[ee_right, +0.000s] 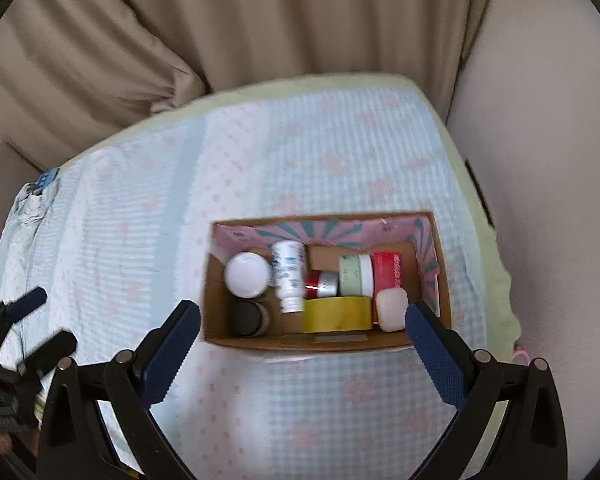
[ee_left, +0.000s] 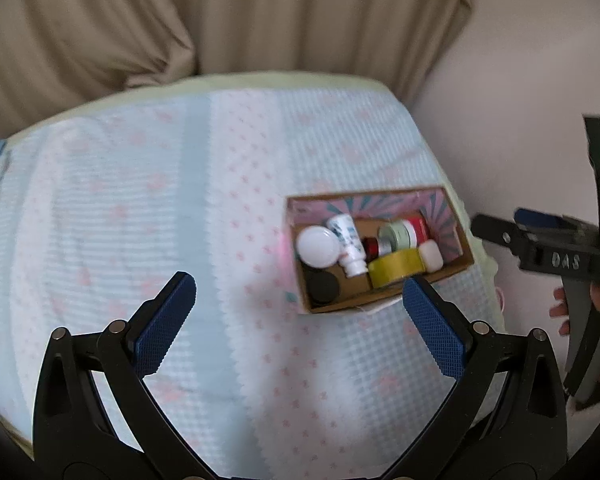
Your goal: Organize rigid objects
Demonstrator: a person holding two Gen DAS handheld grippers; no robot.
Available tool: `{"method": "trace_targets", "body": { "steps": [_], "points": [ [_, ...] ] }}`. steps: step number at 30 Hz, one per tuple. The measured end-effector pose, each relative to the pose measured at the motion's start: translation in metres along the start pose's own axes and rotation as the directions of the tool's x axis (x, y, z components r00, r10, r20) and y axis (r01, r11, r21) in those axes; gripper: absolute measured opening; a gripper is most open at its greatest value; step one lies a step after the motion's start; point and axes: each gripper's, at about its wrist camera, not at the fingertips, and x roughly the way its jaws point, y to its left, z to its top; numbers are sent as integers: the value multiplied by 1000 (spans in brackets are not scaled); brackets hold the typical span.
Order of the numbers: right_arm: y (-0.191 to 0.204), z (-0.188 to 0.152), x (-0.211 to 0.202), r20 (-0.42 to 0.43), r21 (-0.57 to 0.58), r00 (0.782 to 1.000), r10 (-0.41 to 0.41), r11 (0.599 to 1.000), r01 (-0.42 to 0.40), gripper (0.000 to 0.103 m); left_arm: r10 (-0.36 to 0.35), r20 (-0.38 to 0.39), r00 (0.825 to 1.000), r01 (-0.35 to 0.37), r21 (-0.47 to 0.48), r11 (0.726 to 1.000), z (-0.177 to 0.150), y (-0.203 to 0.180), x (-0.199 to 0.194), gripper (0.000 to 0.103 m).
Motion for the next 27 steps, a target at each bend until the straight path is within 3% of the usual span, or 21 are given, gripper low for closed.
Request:
{"method": "trace_targets", "body": {
  "steps": [7,14,19,27],
  "points": [
    [71,-7,-82,124,-90,992,2,996,10,102,54,118,992,-43,-91,995,7,52,-94,103],
    [124,-23,-140,235,-104,972,21,995,4,102,105,247,963,-74,-132,989,-9,93,-180,103],
    [149,-43,-163,298,-123,954,-6,991,45,102,127,290,948,-86,-150,985,-33,107,-212,103],
    [166,-61,-172,330,-111,944,-19,992,59,102,155,313,937,-119,-132,984,-52,111,-225,103]
  ]
}}
